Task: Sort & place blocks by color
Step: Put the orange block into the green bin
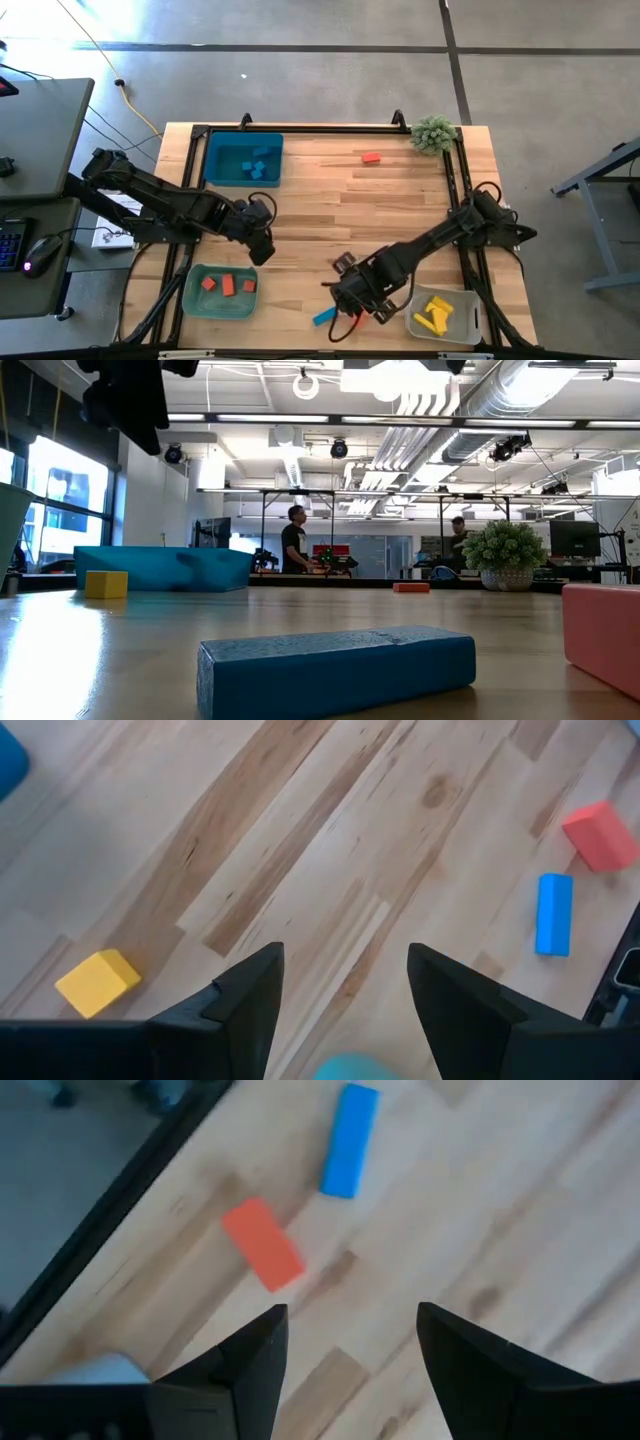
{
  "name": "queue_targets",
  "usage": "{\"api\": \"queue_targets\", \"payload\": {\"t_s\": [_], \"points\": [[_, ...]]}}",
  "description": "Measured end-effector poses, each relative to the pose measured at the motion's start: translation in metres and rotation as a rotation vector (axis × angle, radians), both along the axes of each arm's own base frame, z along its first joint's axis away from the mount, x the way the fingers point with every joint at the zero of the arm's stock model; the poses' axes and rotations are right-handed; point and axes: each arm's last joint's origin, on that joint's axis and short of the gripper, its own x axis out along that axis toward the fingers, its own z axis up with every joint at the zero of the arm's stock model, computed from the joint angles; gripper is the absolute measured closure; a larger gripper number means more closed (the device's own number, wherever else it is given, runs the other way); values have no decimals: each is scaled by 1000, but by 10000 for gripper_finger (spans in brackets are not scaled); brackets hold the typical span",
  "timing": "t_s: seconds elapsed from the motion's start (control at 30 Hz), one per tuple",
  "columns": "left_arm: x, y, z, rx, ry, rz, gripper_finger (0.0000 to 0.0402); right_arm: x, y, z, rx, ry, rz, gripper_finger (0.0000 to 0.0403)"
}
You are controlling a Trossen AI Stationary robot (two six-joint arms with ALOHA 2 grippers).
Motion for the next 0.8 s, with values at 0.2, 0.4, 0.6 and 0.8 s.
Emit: {"api": "queue_targets", "payload": {"t_s": [0.2,0.4,0.6,0.8], "points": [[-1,-3,0,3,7,-13,197,6,15,-26,-23,34,167,194],[-2,-6,0,7,6,-23,197,5,34,-49,-81,42,262,194],[-2,-6,0,8,5,-22,197,8,46,-71,-134,43,294,194],[-2,-6,0,8,5,-23,197,10,51,-91,-117,109,261,194]]}}
